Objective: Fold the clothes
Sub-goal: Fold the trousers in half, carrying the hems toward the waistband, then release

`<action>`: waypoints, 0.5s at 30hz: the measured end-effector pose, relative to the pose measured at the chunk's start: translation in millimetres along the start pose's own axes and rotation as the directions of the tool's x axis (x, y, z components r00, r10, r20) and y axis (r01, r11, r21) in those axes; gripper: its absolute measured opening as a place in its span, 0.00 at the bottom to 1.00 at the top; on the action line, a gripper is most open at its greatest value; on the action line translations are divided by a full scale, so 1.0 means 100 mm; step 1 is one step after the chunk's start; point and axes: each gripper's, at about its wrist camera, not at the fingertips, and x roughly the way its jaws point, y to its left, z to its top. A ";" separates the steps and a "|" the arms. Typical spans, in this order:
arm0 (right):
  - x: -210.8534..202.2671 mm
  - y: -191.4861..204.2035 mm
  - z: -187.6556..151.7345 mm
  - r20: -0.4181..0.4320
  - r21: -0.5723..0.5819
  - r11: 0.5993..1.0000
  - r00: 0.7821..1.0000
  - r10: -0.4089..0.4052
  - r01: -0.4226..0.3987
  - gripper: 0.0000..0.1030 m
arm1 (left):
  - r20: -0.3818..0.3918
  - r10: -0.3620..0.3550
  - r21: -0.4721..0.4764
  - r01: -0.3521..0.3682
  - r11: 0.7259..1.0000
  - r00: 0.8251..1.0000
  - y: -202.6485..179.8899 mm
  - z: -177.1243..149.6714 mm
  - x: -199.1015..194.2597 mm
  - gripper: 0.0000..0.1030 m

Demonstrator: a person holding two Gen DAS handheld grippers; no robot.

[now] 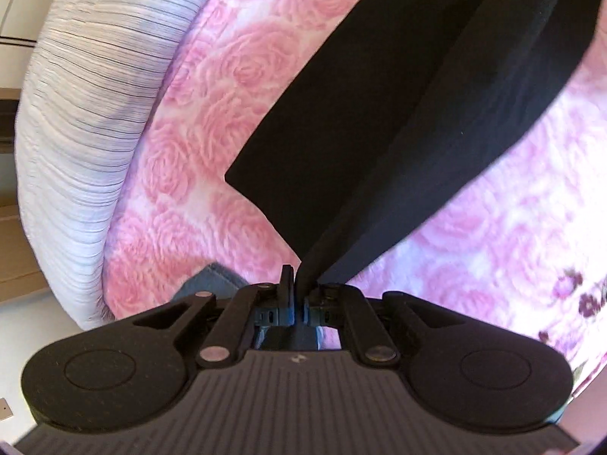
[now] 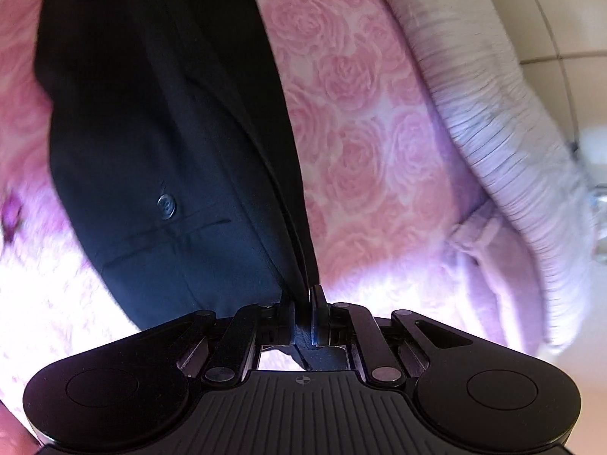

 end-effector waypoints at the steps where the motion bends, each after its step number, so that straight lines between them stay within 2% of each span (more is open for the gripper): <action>1: 0.08 -0.07 0.02 -0.002 0.015 0.999 0.999 0.032 -0.032 0.05 | -0.011 -0.010 -0.011 0.010 1.000 1.000 0.06 0.07 0.05 0.04; 6: 0.55 -0.42 0.13 -0.027 0.036 0.978 0.978 0.207 -0.206 0.05 | -0.063 -0.029 -0.050 0.025 0.998 0.998 0.28 0.46 0.33 0.04; 11: 0.91 -0.66 0.18 -0.005 0.085 0.957 0.960 0.280 -0.278 0.06 | -0.125 -0.034 -0.081 0.024 0.996 0.992 0.33 0.80 0.78 0.04; 15: 1.24 -0.71 0.26 0.004 0.117 0.939 0.946 0.324 -0.322 0.06 | -0.157 0.005 -0.069 -0.016 0.998 0.988 0.23 0.99 1.13 0.04</action>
